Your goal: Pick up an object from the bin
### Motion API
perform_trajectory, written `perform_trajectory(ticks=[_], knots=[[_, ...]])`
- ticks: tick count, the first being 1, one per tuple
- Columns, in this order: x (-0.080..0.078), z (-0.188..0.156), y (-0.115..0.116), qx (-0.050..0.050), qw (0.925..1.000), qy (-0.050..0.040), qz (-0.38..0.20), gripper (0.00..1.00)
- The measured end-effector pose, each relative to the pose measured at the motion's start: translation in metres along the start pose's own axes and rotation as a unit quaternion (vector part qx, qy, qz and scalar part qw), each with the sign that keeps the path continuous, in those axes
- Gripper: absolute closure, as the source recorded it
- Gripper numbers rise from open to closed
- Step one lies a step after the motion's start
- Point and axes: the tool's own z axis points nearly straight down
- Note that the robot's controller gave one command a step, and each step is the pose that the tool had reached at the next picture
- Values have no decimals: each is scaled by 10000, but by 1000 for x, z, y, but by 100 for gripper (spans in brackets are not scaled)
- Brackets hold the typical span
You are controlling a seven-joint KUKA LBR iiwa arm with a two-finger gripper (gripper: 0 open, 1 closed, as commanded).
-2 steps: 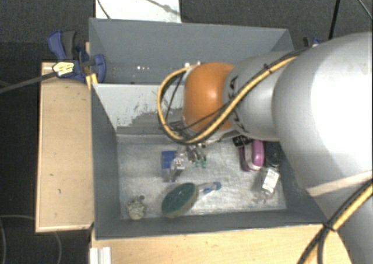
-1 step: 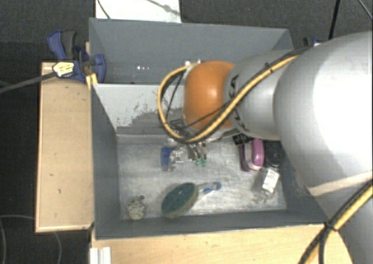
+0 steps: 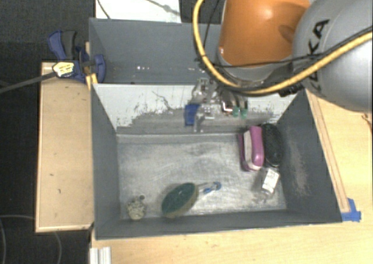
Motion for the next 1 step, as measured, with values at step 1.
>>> perform_trajectory(ticks=[1], knots=[[59, -50, -68, 14, 9925, 24, -1218, 100]])
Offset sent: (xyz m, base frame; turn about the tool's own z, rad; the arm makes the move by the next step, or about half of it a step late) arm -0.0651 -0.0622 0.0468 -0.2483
